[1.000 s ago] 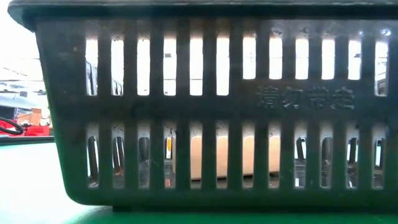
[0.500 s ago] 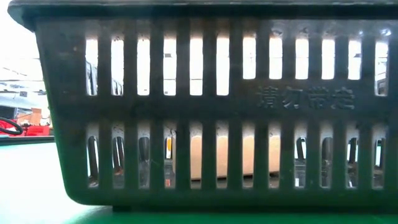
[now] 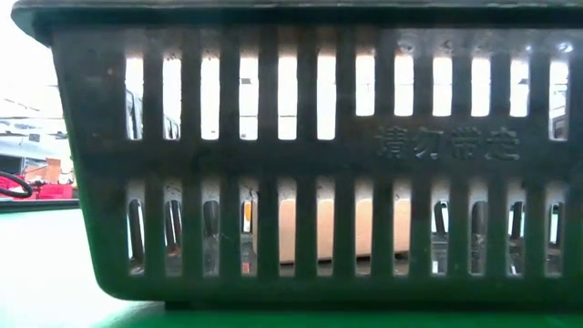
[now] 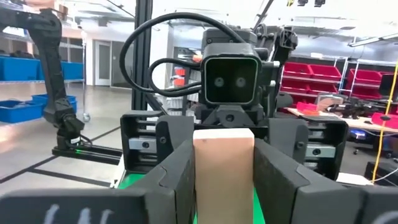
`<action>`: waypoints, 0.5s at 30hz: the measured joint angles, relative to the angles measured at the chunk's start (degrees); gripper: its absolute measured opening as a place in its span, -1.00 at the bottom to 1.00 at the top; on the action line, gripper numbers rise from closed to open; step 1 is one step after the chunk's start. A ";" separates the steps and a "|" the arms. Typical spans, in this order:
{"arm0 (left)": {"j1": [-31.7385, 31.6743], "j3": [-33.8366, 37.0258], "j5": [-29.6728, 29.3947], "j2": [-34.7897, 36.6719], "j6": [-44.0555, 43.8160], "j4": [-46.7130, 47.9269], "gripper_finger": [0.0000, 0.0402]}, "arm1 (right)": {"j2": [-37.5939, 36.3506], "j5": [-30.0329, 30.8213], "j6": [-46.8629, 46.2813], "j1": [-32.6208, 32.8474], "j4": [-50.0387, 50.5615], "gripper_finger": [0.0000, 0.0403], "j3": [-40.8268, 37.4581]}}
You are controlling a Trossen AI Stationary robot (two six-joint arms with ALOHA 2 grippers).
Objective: Sort & place blocks by color
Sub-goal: Put the top brown block into the black bin
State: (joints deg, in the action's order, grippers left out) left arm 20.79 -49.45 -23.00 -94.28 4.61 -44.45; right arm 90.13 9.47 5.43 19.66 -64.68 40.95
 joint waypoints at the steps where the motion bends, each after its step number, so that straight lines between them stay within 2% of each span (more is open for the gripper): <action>1: 0.05 0.00 0.62 0.00 0.25 0.08 0.00 | 0.00 0.00 -0.02 0.00 0.30 -0.40 0.02; 5: 0.74 0.00 0.84 -0.04 0.36 0.32 -0.34 | 0.00 0.07 -0.59 0.02 0.64 -0.40 0.04; 10: 1.38 0.00 0.75 -0.04 -2.26 0.43 -0.34 | -0.03 1.37 -5.45 0.13 2.09 -0.35 0.16; 15: 2.00 0.07 0.50 -0.11 -3.93 1.20 -0.34 | -0.86 3.25 -9.22 0.24 6.41 -0.09 0.19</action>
State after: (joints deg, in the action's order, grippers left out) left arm 22.78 -49.39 -22.50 -94.39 0.67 -43.25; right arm 89.27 12.72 -3.79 19.90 -58.28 41.15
